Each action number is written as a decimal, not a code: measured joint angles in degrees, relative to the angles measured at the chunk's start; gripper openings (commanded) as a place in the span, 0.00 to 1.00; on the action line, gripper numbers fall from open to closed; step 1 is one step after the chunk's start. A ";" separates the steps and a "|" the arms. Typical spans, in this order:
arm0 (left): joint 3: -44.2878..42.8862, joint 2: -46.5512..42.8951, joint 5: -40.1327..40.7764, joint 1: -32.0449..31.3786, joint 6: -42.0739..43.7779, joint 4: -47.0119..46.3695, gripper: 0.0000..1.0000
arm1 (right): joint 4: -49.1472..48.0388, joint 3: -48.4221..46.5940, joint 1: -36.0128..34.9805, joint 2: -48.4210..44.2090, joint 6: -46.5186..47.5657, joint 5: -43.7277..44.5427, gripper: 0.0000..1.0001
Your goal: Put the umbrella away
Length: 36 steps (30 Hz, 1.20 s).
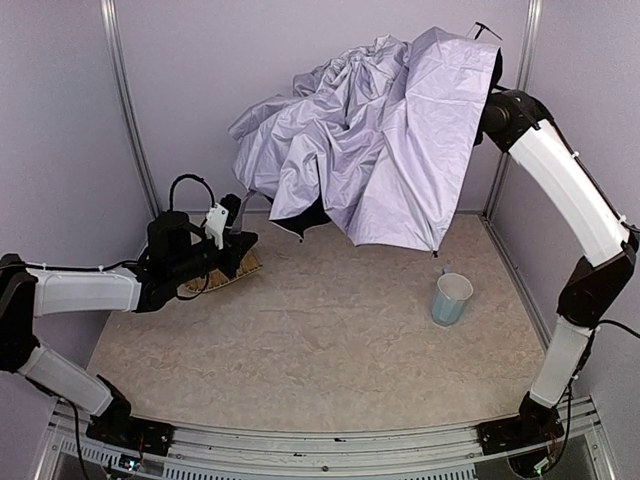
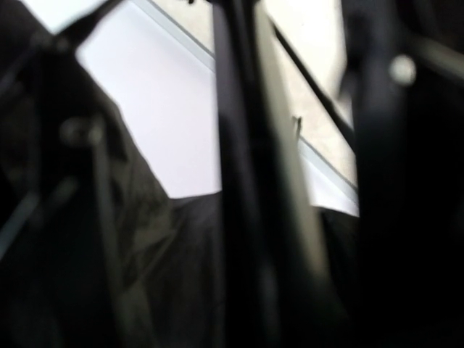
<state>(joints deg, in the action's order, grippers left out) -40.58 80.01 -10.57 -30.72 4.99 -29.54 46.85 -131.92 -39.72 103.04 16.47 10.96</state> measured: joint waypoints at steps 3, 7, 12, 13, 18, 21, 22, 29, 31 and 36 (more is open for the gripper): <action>-0.02 0.22 -0.46 0.17 0.74 -0.07 0.00 | 0.00 2.40 0.00 -0.76 0.98 0.50 0.00; -2.01 4.70 -0.98 2.36 1.92 -1.09 0.00 | -0.02 9.25 -0.52 -2.97 5.42 4.63 0.00; -15.87 20.04 -1.33 4.50 4.85 3.63 0.00 | -0.20 20.61 -6.08 -6.60 14.73 12.44 0.00; -18.14 22.29 -1.57 4.59 5.38 4.59 0.00 | -0.17 22.05 -7.82 -6.88 16.04 13.46 0.00; -31.39 34.29 -3.72 4.63 7.15 10.25 0.00 | -4.09 29.11 -16.59 -8.20 23.15 19.78 0.00; -40.70 41.48 -4.66 4.24 7.91 14.12 0.00 | -9.55 36.89 -21.05 -11.15 27.91 25.33 0.00; -43.50 43.52 -4.81 4.04 8.22 15.34 0.00 | -10.64 38.45 -22.01 -11.56 29.05 26.91 0.00; -55.10 52.02 -5.70 1.36 9.42 19.74 0.00 | -18.93 40.22 -23.58 -13.00 31.21 31.54 0.00; -59.65 54.77 -5.60 0.59 9.40 21.90 0.11 | -21.55 43.04 -23.47 -14.97 31.65 31.23 0.00; -64.28 57.48 -1.27 -0.24 7.61 24.17 0.76 | -23.45 47.93 -22.84 -14.95 30.93 33.05 0.00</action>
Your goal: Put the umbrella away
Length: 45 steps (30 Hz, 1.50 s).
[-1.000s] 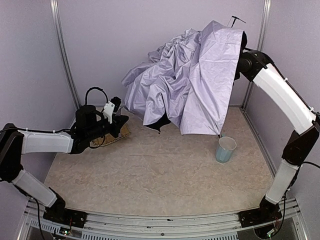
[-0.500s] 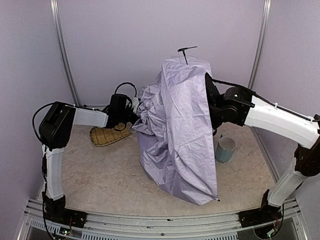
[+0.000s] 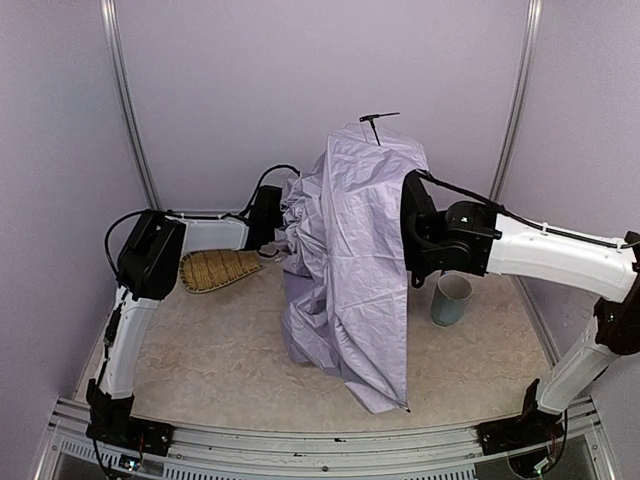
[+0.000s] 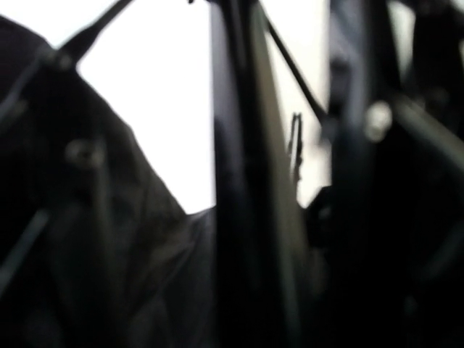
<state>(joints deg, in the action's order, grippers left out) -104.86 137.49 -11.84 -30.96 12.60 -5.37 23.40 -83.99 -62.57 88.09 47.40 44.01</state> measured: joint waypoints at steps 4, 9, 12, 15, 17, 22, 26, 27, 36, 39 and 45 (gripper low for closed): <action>-0.28 0.04 4.76 1.92 -6.16 1.25 0.95 | 0.28 0.83 2.05 2.25 -3.21 0.81 0.00; 5.25 -1.86 6.21 8.09 -17.16 0.46 0.99 | -0.28 0.68 7.72 2.25 -5.27 1.99 0.00; 9.70 -3.69 6.12 11.63 -21.11 0.00 0.99 | -1.66 0.11 12.24 2.25 -4.57 2.36 0.00; 12.41 -5.90 6.14 13.09 -22.64 -0.26 0.99 | -4.87 0.00 15.39 2.51 -1.09 3.93 0.00; 14.03 -8.31 6.05 12.72 -22.88 -0.79 0.99 | -7.17 -1.57 16.55 3.72 2.43 5.68 0.00; 17.92 -17.59 5.33 11.08 -22.82 -3.65 0.99 | -20.00 -8.90 18.01 8.94 16.68 9.68 0.00; 21.59 -24.98 3.74 10.67 -22.56 -7.37 0.99 | -34.29 -14.73 18.99 12.28 30.80 11.13 0.00; 22.32 -26.27 3.61 10.67 -22.45 -8.13 0.99 | -37.40 -16.55 19.37 13.07 33.90 11.32 0.00; 30.12 -32.74 5.95 10.67 -19.96 -9.14 0.99 | -45.09 -13.84 19.32 13.38 44.09 9.05 0.00; 34.36 -35.91 7.23 10.67 -19.61 -8.79 0.99 | -36.70 -8.02 17.14 14.21 40.09 7.17 0.00; 44.19 -46.51 9.70 10.27 -19.21 -9.57 0.98 | -3.48 -14.51 9.75 25.42 13.05 -9.20 0.00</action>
<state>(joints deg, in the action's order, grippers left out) -60.66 90.98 -2.13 -20.69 -6.61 -14.94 19.92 -98.50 -52.82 113.51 60.45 34.81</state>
